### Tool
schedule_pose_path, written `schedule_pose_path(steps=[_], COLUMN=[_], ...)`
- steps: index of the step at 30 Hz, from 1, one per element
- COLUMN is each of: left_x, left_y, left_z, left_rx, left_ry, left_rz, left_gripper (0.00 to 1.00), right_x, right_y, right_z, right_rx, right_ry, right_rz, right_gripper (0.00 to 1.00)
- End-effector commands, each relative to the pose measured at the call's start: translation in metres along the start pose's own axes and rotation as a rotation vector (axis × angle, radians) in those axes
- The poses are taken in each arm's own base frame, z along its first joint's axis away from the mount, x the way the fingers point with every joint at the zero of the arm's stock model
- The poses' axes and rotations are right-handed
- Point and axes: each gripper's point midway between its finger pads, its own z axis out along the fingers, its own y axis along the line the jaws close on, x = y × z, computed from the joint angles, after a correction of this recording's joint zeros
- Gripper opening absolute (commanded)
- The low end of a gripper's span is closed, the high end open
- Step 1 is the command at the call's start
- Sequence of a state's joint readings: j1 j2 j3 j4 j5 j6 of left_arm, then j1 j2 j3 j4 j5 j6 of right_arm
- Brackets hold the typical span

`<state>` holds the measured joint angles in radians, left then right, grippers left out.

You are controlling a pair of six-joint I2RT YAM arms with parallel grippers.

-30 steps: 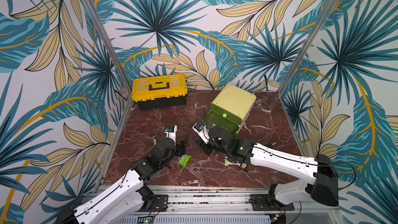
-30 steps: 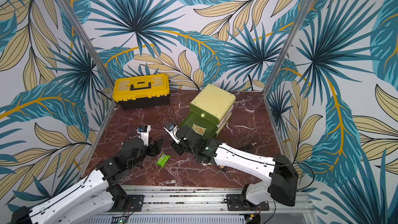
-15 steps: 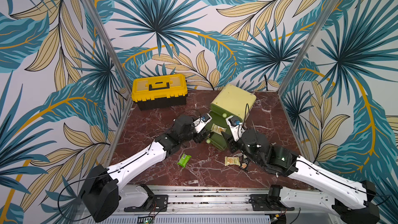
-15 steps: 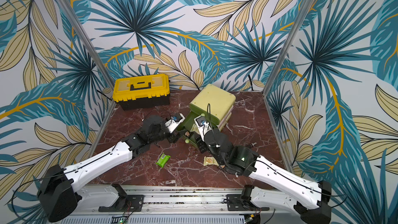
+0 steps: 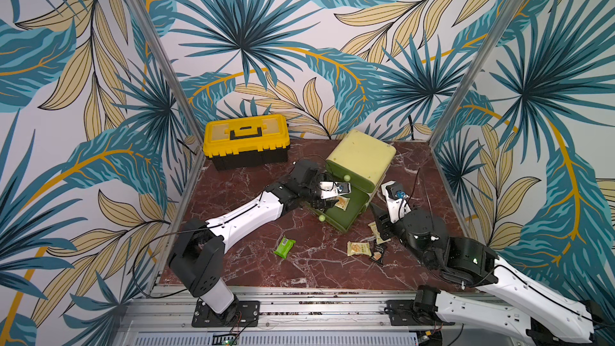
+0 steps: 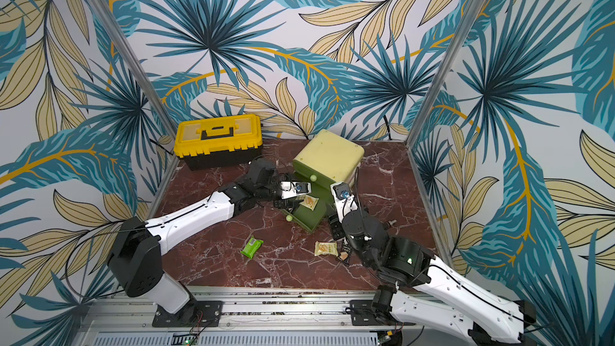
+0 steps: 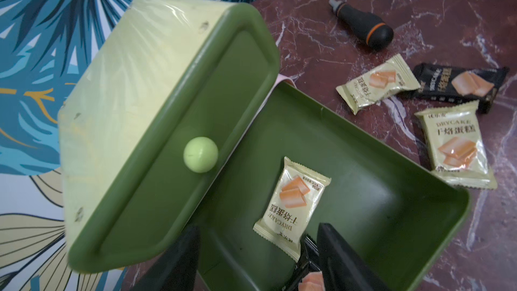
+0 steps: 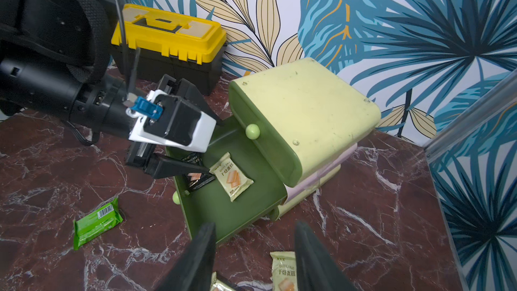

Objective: Take the cookies out of the drawer
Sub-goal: Pick up the cookie from the drawer.

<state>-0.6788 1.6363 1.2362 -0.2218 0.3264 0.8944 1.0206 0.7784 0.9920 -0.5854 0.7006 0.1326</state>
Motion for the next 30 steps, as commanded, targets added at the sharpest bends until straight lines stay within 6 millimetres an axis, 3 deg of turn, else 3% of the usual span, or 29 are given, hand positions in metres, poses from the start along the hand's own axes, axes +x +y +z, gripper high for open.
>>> schedule_pose_path(steps=[1,16,30], left_x=[0.004,0.027,0.032], left_y=[-0.006,-0.024,-0.020], left_z=[0.007,0.044,0.064], left_rx=[0.077,0.231,0.240], left_ry=[0.019,0.125,0.194], left_rz=[0.134,0.304,0.321], left_gripper=[0.69,0.66,0.70], right_x=[0.013,0.012,0.012], right_y=[-0.010,-0.022,-0.031], right_z=[0.000,-0.008,-0.015], right_rx=[0.049,0.084,0.097], right_ry=[0.027,0.017,0.010], right_rz=[-0.011,-0.019,-0.014], right_gripper=[0.49,0.48,0.48])
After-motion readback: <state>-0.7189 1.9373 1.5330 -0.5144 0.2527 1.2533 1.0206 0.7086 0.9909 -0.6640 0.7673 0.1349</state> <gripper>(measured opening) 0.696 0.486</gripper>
